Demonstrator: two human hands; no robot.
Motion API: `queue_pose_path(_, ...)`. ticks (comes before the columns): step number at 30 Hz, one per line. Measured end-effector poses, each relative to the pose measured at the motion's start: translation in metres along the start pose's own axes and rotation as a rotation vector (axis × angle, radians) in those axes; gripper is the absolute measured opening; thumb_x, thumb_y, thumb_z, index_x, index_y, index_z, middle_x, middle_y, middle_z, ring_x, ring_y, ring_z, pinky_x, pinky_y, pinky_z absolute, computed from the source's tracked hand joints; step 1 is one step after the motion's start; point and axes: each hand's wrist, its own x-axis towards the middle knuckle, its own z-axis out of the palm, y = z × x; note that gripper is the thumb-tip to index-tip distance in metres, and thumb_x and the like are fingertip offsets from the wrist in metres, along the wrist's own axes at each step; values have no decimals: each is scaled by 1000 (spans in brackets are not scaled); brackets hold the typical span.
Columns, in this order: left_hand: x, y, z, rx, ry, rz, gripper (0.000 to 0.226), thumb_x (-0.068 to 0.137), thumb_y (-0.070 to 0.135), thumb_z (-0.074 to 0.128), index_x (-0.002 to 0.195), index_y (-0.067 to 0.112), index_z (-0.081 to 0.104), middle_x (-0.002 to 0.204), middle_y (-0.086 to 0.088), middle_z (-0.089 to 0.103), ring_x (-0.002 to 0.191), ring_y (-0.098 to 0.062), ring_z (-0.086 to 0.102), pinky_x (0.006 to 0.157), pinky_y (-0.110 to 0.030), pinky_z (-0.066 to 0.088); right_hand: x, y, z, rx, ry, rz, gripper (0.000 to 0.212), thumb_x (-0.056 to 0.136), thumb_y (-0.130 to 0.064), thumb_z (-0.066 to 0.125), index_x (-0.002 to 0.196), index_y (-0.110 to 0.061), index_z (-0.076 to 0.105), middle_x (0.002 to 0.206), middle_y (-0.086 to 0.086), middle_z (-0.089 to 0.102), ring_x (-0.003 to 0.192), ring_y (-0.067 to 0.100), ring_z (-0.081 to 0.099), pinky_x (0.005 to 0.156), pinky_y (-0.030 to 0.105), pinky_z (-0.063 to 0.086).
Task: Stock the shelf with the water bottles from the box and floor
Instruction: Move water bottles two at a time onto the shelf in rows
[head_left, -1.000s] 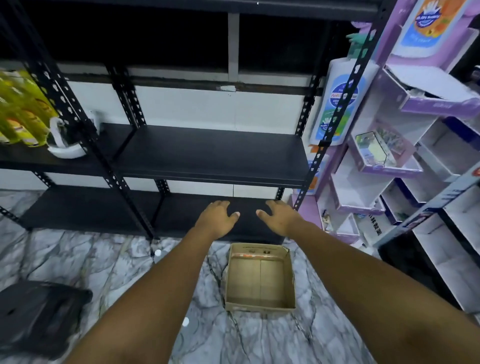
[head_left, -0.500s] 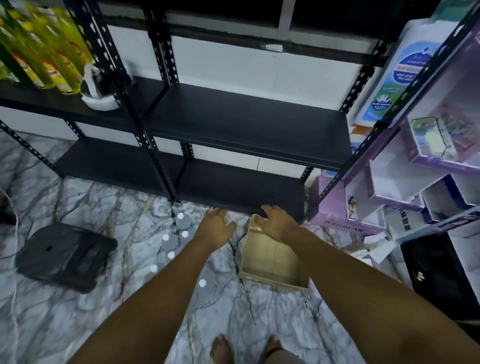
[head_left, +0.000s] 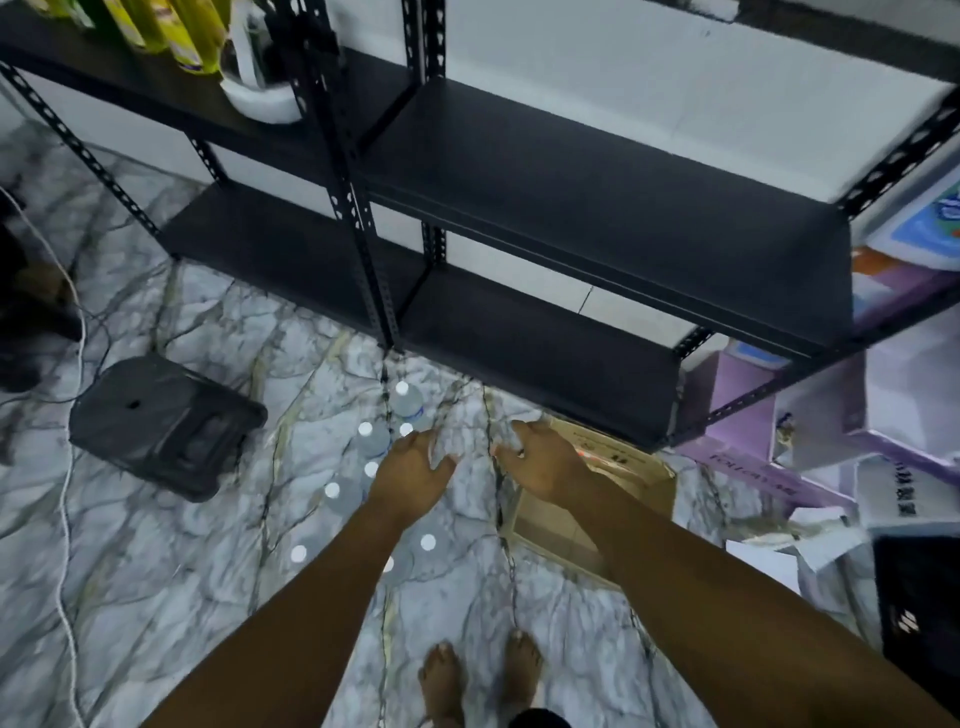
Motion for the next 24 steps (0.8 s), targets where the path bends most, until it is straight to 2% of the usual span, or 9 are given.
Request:
queue_pose_path(4, 38, -43, 21, -29, 76, -57, 60, 96, 37, 54, 146, 9, 38, 149, -11, 41, 139, -25, 33, 114, -32, 26, 64, 3, 26, -25, -39, -69, 65, 96, -54, 41, 150, -19, 30, 152, 10, 36, 137, 27, 37, 112, 39, 31)
queue_pose_path(9, 93, -94, 57, -69, 187, -77, 72, 83, 50, 52, 142, 9, 43, 141, -10, 50, 133, -26, 42, 108, -31, 31, 152, 12, 70, -44, -19, -191, 65, 97, -49, 45, 151, -16, 28, 153, 10, 34, 139, 25, 33, 112, 31, 26)
queue_pose_path(12, 141, -135, 84, -59, 238, -62, 60, 88, 35, 65, 139, 9, 46, 136, -9, 53, 127, -25, 46, 103, -29, 33, 215, 20, 106, -37, -11, -238, 68, 97, -50, 46, 152, -16, 25, 156, 9, 29, 143, 24, 28, 115, 32, 23)
queue_pose_path(16, 203, -189, 117, -46, 283, 11, 60, 87, 31, 67, 139, 9, 44, 135, -7, 52, 128, -24, 44, 100, -24, 31, 292, 28, 157, -21, 42, -306, 69, 95, -50, 49, 151, -16, 28, 154, 9, 33, 140, 24, 32, 114, 34, 27)
queue_pose_path(20, 249, -230, 144, -66, 318, 72, 67, 84, 28, 72, 141, 9, 42, 134, -8, 53, 126, -23, 46, 96, -17, 28, 352, 31, 199, 41, 89, -370, 54, 94, -43, 57, 139, -15, 45, 140, 11, 48, 125, 24, 48, 102, 33, 40)
queue_pose_path(24, 283, -258, 161, -95, 336, 129, 71, 82, 20, 74, 142, 9, 37, 134, -2, 48, 125, -17, 43, 92, -9, 23, 405, 38, 237, 80, 115, -446, 56, 91, -41, 62, 139, -19, 44, 137, 7, 50, 126, 24, 47, 98, 30, 38)
